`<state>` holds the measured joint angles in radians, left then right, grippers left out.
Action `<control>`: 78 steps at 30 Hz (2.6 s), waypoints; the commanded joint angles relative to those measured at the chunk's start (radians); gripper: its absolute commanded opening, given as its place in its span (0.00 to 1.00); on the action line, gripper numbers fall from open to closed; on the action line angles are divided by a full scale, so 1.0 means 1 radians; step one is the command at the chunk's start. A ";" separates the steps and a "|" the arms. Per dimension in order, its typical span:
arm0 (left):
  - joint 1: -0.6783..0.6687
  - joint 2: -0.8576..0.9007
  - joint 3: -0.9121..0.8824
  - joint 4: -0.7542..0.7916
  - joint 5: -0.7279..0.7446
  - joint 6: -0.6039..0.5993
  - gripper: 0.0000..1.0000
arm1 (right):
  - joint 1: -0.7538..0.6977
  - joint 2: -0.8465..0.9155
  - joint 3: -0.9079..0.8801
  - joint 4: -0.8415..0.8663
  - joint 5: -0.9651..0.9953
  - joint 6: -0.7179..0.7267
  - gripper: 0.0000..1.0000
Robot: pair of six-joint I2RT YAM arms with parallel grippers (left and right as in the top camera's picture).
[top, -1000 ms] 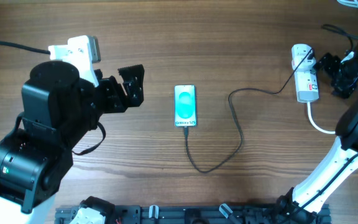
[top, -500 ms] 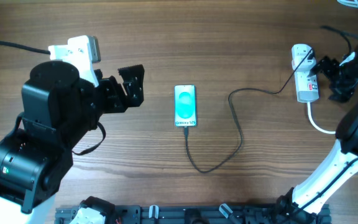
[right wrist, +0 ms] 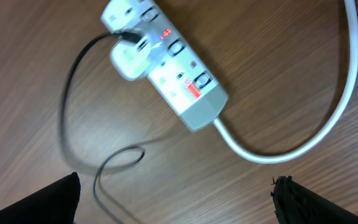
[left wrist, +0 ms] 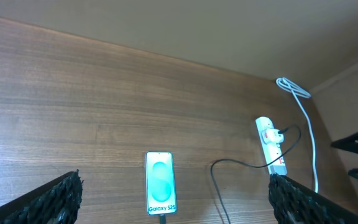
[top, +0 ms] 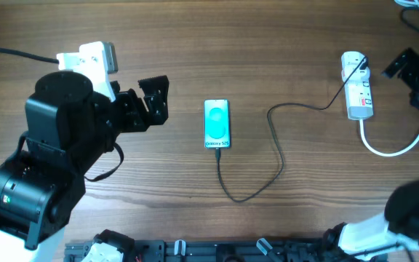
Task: Plug charger to phone and switch on socket
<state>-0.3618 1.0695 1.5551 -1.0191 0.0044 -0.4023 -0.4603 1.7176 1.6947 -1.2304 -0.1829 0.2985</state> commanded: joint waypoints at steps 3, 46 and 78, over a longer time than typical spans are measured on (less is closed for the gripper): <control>0.000 0.002 0.003 -0.001 -0.014 0.002 1.00 | 0.103 -0.277 -0.202 0.069 0.000 -0.002 1.00; 0.000 0.002 0.003 0.000 -0.014 0.002 1.00 | 0.296 -0.969 -0.615 0.002 -0.071 -0.012 1.00; 0.000 0.002 0.003 -0.001 -0.014 0.002 1.00 | 0.449 -1.635 -1.332 0.840 -0.200 -0.324 1.00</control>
<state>-0.3618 1.0698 1.5551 -1.0222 0.0040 -0.4023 -0.0357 0.1379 0.4107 -0.4385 -0.4107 -0.0132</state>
